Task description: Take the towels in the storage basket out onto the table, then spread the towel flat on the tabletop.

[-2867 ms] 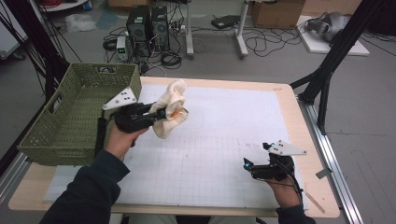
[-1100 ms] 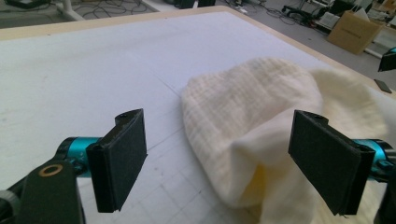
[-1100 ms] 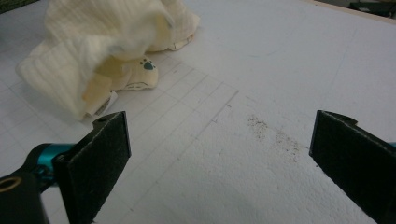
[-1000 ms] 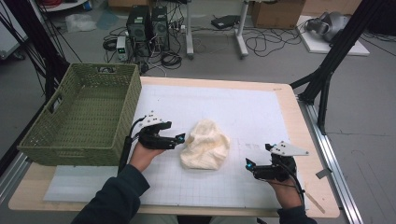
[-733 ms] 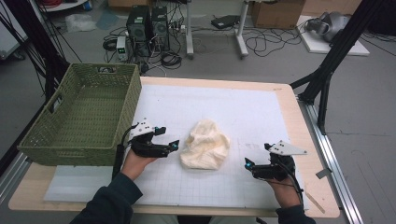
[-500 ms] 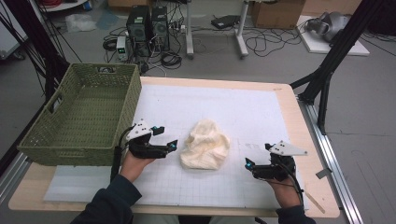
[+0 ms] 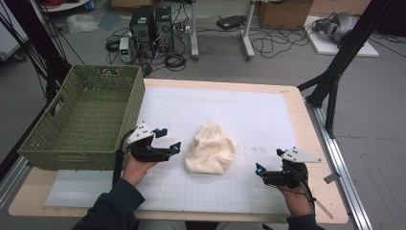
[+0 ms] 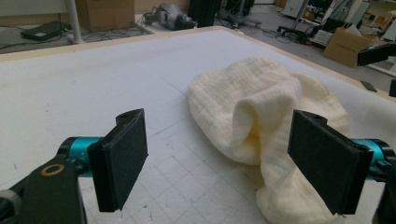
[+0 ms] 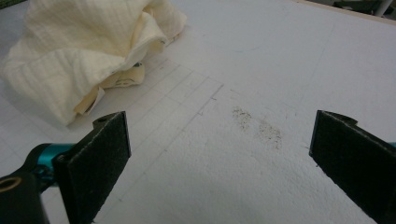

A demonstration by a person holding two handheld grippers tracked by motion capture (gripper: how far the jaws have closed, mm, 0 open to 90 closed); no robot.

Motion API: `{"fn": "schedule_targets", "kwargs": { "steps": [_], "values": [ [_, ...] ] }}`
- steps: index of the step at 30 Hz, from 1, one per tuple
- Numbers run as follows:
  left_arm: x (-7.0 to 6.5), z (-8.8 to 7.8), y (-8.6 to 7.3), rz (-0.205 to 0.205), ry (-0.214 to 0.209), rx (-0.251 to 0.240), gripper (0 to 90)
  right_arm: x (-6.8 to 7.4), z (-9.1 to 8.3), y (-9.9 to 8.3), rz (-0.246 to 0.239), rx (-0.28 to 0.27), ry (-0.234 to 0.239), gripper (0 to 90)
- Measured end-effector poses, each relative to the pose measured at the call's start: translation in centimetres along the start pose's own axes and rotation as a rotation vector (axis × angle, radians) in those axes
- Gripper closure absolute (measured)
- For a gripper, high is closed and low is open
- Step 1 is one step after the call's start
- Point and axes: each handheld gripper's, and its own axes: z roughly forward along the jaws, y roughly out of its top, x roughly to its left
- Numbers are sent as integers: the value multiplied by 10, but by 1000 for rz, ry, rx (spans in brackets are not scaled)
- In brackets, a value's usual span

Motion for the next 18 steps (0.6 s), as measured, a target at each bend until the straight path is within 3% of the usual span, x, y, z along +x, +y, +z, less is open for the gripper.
{"fn": "schedule_targets", "kwargs": {
  "steps": [12,18],
  "values": [
    [-1,-1,0,2,0,14,202,2,4,2,-18,3,9,44],
    [-1,-4,-3,7,10,26,202,8,8,7,-40,-5,40,44]
  ]
}}
